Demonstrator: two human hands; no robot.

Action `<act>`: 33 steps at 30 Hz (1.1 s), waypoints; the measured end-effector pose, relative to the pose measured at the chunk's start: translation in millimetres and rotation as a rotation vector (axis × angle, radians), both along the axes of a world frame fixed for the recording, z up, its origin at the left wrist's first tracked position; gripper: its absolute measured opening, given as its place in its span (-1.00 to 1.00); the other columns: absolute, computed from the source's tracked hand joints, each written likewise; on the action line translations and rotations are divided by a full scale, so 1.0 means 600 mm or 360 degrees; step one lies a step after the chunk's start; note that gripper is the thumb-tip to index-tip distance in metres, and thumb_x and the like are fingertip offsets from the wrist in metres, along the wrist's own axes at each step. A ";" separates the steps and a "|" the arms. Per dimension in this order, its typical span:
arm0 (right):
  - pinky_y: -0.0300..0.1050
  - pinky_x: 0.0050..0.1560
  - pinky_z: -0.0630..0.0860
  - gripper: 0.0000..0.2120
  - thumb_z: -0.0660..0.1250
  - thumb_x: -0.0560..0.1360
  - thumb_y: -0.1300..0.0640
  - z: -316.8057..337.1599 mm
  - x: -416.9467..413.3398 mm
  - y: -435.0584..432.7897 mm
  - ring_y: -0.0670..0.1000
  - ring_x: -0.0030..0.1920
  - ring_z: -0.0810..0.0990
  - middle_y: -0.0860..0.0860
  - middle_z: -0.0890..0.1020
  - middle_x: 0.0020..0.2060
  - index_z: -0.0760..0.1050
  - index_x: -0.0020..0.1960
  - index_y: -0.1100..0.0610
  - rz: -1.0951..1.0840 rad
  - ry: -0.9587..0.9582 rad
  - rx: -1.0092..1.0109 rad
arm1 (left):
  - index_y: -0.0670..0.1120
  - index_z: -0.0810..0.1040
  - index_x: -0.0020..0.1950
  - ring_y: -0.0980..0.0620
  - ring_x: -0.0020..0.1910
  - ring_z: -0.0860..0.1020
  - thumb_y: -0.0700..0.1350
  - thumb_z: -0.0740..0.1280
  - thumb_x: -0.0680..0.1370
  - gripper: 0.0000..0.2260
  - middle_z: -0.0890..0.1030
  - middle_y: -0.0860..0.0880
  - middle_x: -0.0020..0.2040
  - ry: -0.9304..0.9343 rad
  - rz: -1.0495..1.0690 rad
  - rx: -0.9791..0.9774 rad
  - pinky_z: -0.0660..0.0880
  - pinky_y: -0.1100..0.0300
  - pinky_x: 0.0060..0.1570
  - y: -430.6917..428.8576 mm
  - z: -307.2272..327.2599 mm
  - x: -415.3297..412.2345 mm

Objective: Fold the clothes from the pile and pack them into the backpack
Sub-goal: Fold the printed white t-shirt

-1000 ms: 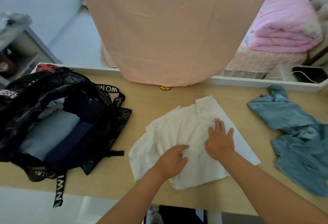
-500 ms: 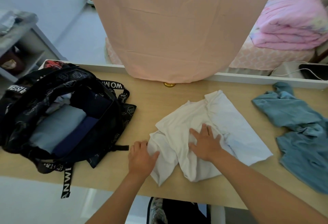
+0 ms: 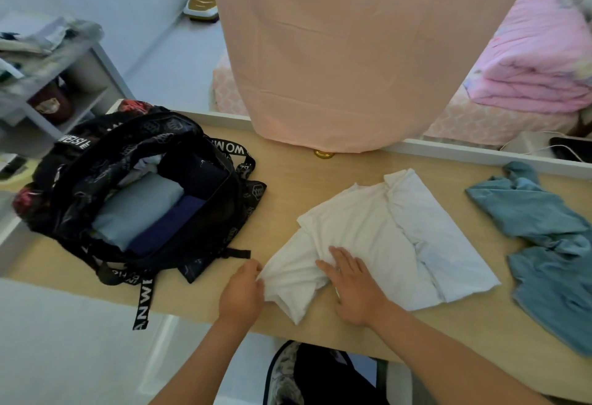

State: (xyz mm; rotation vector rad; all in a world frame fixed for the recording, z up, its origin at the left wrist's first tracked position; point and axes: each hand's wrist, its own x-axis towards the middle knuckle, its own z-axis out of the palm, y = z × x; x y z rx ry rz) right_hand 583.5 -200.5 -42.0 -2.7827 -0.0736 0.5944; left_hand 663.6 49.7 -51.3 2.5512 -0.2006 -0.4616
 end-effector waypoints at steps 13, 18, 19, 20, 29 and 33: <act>-0.11 -0.11 0.47 -0.78 0.24 0.53 -0.03 -0.003 0.002 0.138 0.08 -0.08 0.60 0.04 0.62 -0.10 0.55 -0.11 0.09 0.0008 -0.0001 0.0098 | -0.03 0.63 0.06 -0.12 -0.06 0.53 -0.35 0.38 0.38 -0.67 0.55 -0.08 -0.07 -0.0266 -0.0864 0.0124 0.43 0.16 -0.12 0.061 -0.034 0.013; 0.05 -0.12 0.50 -0.79 0.17 0.43 -0.10 0.004 -0.022 0.131 -0.01 -0.17 0.47 -0.06 0.46 -0.19 0.42 -0.17 0.03 0.0060 -0.0194 0.0292 | 0.00 0.65 -0.05 -0.04 -0.29 0.51 -0.34 0.49 0.26 -0.66 0.53 0.00 -0.22 -0.0483 -0.0928 0.0117 0.43 0.22 -0.33 0.088 -0.034 0.014; 0.02 -0.11 0.48 -0.75 0.17 0.40 -0.15 -0.002 -0.026 0.129 -0.01 -0.14 0.45 -0.06 0.44 -0.14 0.43 -0.13 0.02 0.0133 -0.0254 0.0217 | 0.02 0.65 -0.01 -0.02 -0.27 0.50 -0.27 0.45 0.31 -0.69 0.53 0.01 -0.21 -0.0482 -0.0973 0.0146 0.39 0.22 -0.32 0.092 -0.036 0.008; -0.02 -0.10 0.46 -0.69 0.17 0.37 -0.21 -0.013 -0.030 0.127 -0.02 -0.09 0.43 -0.06 0.44 -0.09 0.44 -0.06 0.00 0.0187 -0.0282 0.0129 | 0.03 0.64 0.03 -0.01 -0.25 0.50 -0.20 0.40 0.36 -0.71 0.53 0.02 -0.19 -0.0493 -0.1015 0.0185 0.35 0.22 -0.31 0.093 -0.035 0.002; -0.06 -0.25 0.42 -0.94 0.27 0.46 0.13 0.005 -0.008 0.111 0.01 -0.21 0.53 -0.01 0.57 -0.22 0.49 -0.15 0.10 -0.0064 -0.0142 0.0395 | -0.01 0.58 -0.03 0.06 -0.23 0.49 -0.19 0.37 0.55 -0.91 0.48 0.07 -0.09 -0.0293 -0.0885 0.0317 0.35 0.23 -0.34 0.067 -0.004 0.032; -0.16 -0.31 0.39 -0.90 0.30 0.45 0.18 0.063 0.025 0.067 -0.07 -0.31 0.48 -0.06 0.53 -0.31 0.45 -0.22 0.05 -0.0930 -0.0102 0.0976 | -0.05 0.42 0.01 0.12 -0.38 0.50 -0.15 0.15 0.67 -0.91 0.55 0.00 -0.28 -0.0014 -0.0449 -0.0245 0.39 0.27 -0.37 -0.032 0.088 0.079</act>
